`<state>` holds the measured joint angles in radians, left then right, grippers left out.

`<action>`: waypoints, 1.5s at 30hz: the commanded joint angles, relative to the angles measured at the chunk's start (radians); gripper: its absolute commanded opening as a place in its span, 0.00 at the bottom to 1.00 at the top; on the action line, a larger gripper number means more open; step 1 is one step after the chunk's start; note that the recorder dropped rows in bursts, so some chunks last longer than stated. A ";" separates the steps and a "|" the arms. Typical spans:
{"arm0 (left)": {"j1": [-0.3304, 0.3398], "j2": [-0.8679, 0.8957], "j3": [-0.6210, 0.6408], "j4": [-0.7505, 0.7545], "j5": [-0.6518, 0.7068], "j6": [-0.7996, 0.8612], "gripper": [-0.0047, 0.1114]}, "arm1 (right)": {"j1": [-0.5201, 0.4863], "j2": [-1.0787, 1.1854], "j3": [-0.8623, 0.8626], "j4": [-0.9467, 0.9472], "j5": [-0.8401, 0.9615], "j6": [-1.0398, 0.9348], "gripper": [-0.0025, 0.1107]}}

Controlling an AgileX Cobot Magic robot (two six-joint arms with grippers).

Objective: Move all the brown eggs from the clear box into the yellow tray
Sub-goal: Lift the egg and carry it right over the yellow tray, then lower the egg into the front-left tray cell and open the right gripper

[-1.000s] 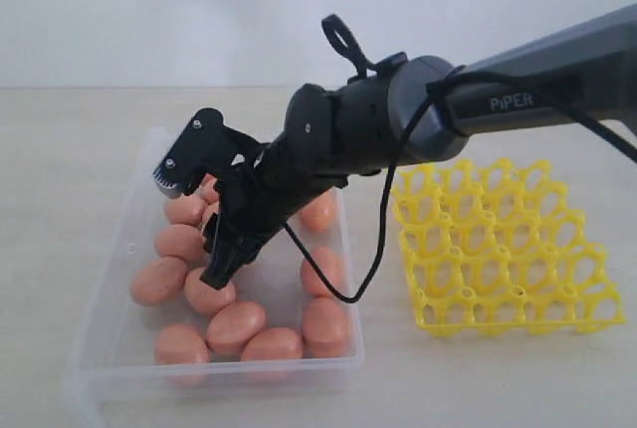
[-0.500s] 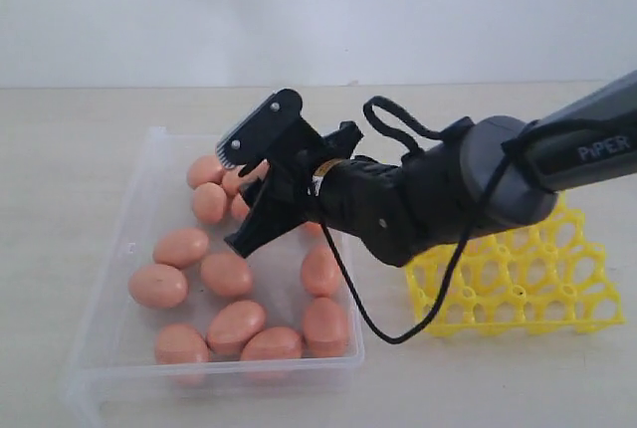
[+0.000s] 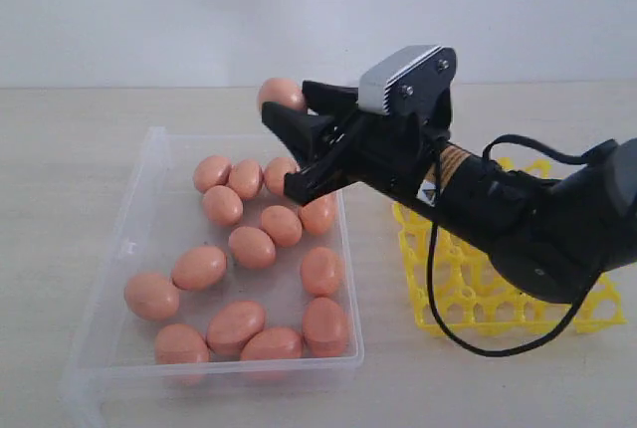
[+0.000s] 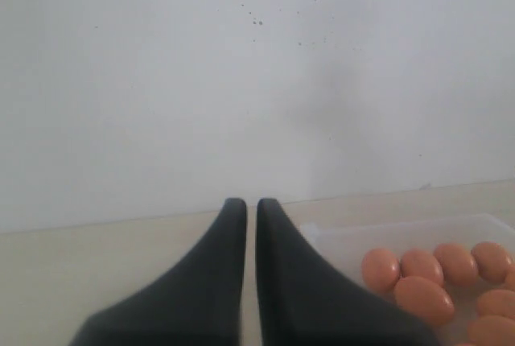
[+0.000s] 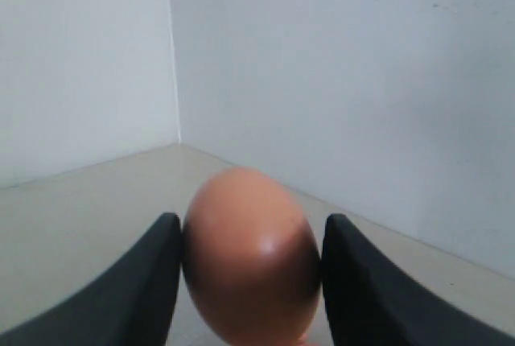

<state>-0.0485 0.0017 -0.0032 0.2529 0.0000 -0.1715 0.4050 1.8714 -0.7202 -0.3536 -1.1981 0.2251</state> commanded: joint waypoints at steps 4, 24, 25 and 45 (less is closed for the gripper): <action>-0.008 -0.002 0.003 -0.002 0.000 0.001 0.07 | -0.230 -0.034 0.092 -0.025 -0.023 0.081 0.02; -0.008 -0.002 0.003 -0.002 0.000 0.001 0.07 | -0.593 0.114 0.028 -0.644 -0.023 0.225 0.02; -0.008 -0.002 0.003 -0.002 0.000 0.001 0.07 | -0.593 0.121 0.020 -0.638 -0.023 0.225 0.02; -0.008 -0.002 0.003 -0.002 0.000 0.001 0.07 | -0.525 0.266 -0.110 -0.573 -0.023 0.225 0.02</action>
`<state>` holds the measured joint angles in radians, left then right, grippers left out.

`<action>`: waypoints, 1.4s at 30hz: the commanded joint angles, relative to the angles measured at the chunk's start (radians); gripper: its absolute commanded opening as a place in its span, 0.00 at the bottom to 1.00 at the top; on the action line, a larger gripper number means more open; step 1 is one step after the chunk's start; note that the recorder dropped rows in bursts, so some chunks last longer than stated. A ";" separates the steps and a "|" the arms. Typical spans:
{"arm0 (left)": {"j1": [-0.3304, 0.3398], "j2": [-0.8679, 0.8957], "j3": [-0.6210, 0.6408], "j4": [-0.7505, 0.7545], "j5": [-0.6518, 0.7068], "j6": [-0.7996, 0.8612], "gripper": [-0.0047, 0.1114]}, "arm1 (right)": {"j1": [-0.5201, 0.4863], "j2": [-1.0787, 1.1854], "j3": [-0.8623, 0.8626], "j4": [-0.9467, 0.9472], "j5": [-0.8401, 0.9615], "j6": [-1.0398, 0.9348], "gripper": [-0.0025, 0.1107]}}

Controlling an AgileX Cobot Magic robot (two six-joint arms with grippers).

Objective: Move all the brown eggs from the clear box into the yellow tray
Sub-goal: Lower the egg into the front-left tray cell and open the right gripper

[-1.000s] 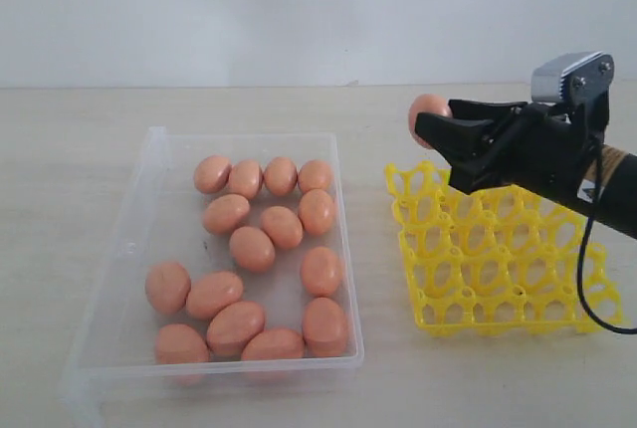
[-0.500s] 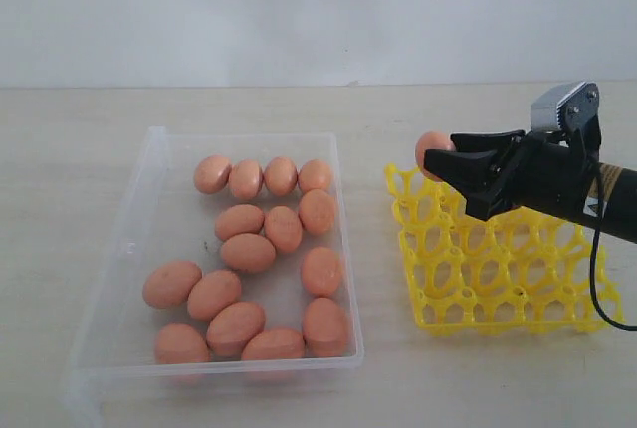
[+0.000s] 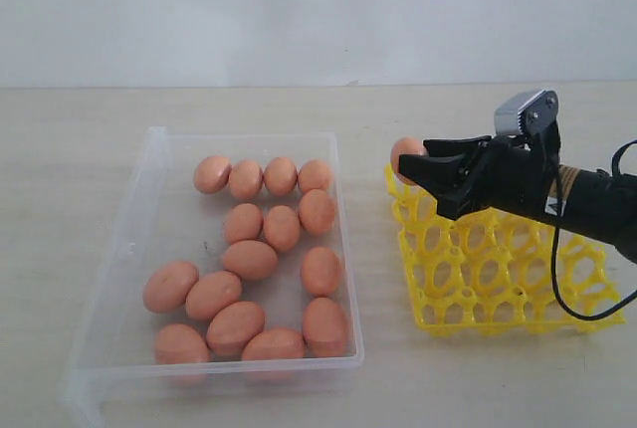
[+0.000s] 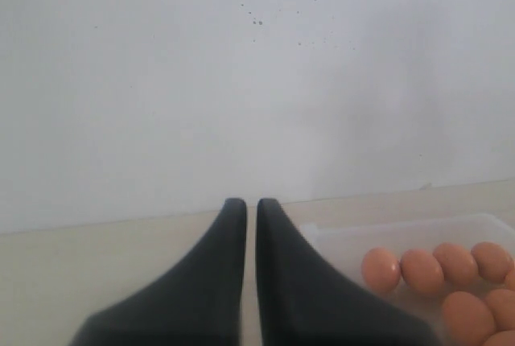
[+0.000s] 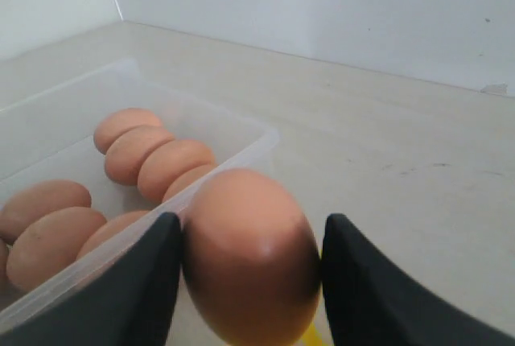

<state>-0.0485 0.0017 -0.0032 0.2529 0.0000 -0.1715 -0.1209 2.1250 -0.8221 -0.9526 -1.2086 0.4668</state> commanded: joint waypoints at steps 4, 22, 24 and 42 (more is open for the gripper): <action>-0.008 -0.002 0.003 -0.002 0.000 0.001 0.07 | 0.001 0.027 -0.009 0.045 -0.012 -0.039 0.02; -0.008 -0.002 0.003 -0.002 0.000 0.001 0.07 | 0.001 0.097 -0.077 0.040 -0.012 0.025 0.02; -0.008 -0.002 0.003 -0.002 0.000 0.001 0.07 | 0.001 0.097 -0.077 0.036 -0.012 0.027 0.02; -0.008 -0.002 0.003 -0.002 0.000 0.001 0.07 | 0.003 0.099 -0.077 0.042 0.043 0.004 0.02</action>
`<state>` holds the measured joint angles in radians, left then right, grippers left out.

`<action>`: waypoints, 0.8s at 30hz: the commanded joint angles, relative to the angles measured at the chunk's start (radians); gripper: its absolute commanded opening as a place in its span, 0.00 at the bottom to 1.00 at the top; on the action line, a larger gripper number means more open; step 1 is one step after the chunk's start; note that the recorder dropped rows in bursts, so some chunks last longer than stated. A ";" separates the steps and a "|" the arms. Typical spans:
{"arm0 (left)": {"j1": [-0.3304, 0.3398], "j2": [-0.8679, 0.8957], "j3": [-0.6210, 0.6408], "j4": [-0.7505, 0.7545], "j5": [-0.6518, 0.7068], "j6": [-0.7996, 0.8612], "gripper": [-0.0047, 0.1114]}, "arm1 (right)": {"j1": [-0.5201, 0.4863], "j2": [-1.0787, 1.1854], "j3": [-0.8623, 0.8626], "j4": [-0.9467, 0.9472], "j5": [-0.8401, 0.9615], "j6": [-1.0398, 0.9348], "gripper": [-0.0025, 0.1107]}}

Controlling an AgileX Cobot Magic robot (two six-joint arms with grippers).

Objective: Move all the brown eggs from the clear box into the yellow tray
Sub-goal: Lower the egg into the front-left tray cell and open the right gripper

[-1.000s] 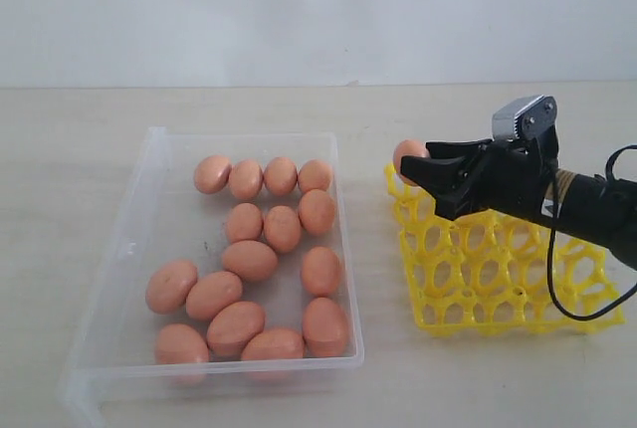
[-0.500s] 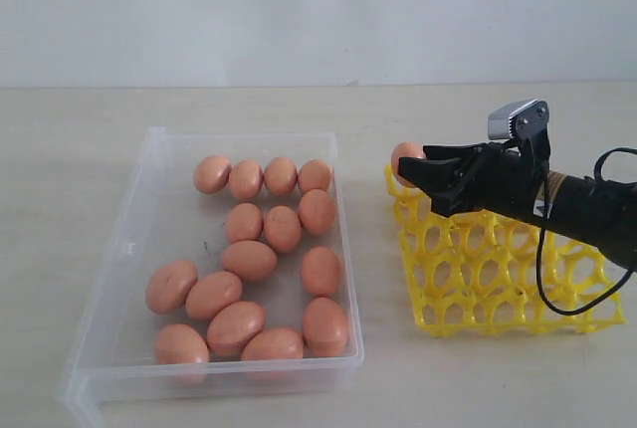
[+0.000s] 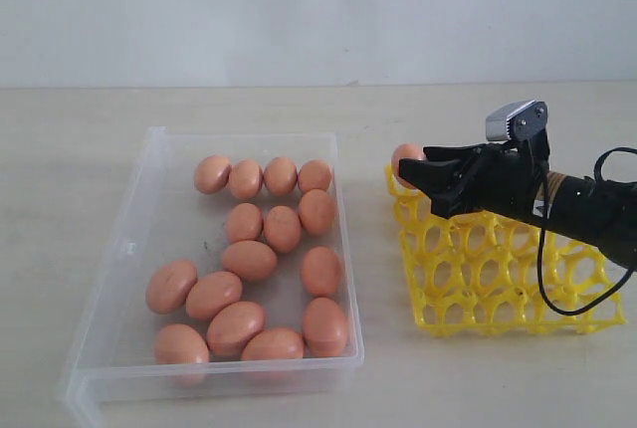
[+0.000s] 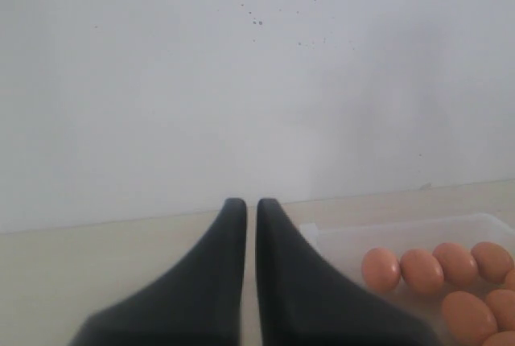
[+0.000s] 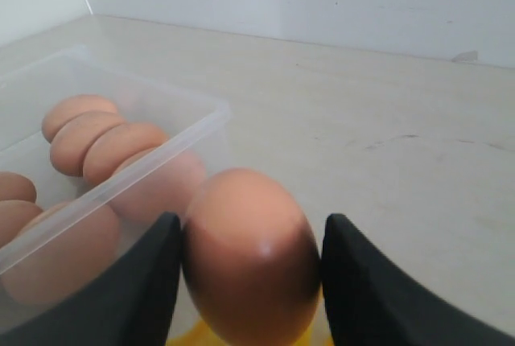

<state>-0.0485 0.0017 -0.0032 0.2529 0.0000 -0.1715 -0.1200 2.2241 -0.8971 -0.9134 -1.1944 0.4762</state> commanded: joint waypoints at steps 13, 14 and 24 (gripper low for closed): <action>-0.008 -0.002 0.003 -0.002 0.000 0.001 0.07 | 0.049 0.000 -0.002 0.019 0.074 -0.025 0.21; -0.008 -0.002 0.003 -0.002 0.000 0.001 0.07 | 0.049 0.000 -0.002 0.022 0.082 -0.025 0.26; -0.008 -0.002 0.003 -0.002 0.000 0.001 0.07 | 0.049 0.000 -0.002 0.028 0.092 -0.025 0.43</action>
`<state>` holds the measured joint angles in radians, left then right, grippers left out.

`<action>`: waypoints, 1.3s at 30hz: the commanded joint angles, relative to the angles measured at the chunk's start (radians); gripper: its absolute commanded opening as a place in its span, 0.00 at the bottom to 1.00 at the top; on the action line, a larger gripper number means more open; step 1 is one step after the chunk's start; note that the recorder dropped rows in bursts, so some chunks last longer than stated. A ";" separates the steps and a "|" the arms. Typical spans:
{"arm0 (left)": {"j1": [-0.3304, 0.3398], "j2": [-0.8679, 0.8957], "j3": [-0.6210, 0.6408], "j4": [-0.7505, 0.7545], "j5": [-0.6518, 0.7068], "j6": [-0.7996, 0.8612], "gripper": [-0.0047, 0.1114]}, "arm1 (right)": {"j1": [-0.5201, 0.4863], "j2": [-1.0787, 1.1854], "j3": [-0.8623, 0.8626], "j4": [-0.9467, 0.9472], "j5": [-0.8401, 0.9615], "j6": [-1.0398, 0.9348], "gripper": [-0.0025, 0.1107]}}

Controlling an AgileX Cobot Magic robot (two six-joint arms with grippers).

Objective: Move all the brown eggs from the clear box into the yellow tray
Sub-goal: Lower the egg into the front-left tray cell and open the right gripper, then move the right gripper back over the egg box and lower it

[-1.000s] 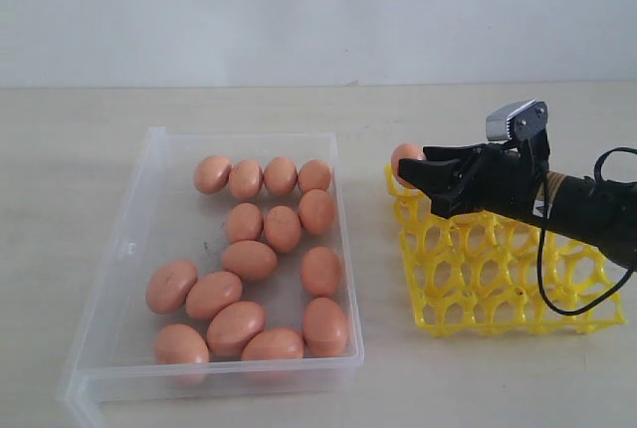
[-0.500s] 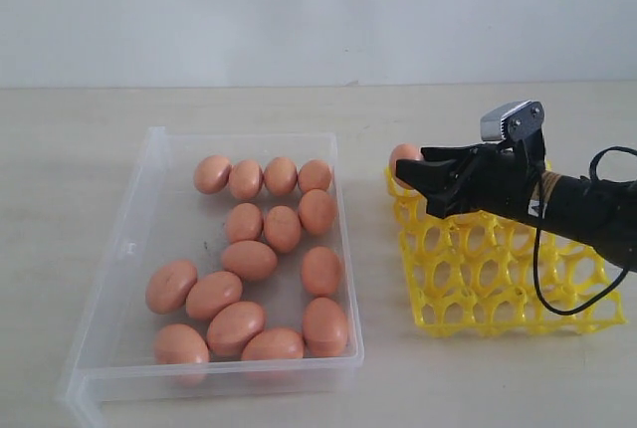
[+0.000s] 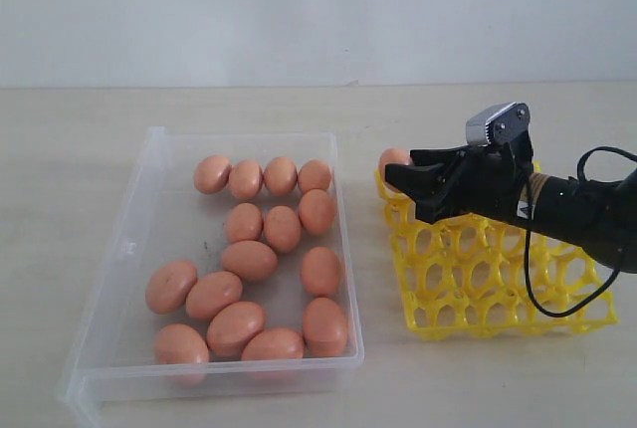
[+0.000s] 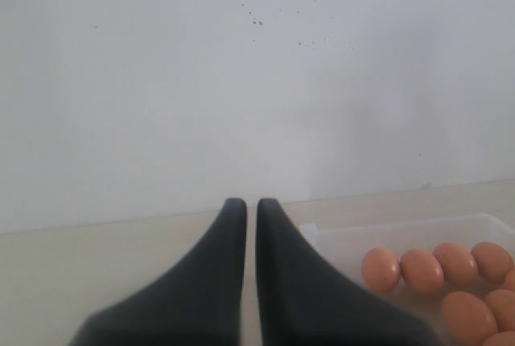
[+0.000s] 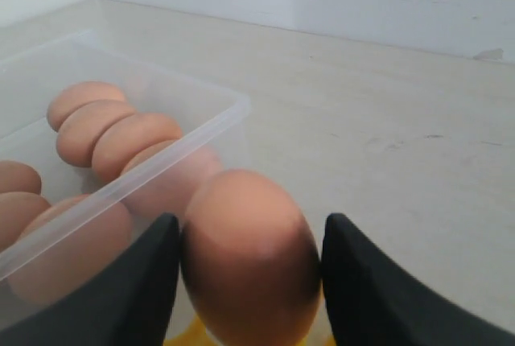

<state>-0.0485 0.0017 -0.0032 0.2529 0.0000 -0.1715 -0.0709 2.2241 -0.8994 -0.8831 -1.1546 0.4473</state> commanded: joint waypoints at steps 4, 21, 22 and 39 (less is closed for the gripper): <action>-0.008 -0.002 0.003 -0.002 0.000 0.001 0.07 | 0.000 0.000 0.000 -0.007 0.048 0.004 0.47; -0.008 -0.002 0.003 -0.002 0.000 0.001 0.07 | 0.000 -0.200 0.034 0.013 0.094 0.016 0.60; -0.008 -0.002 0.003 -0.002 0.000 0.001 0.07 | 0.000 -0.214 0.034 0.009 0.150 0.016 0.58; -0.008 -0.002 0.003 -0.002 0.000 0.001 0.07 | 0.071 -0.318 -0.125 -0.723 0.199 0.627 0.09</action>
<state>-0.0485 0.0017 -0.0032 0.2529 0.0000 -0.1715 -0.0501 1.9405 -0.9615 -1.3393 -1.0775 0.8410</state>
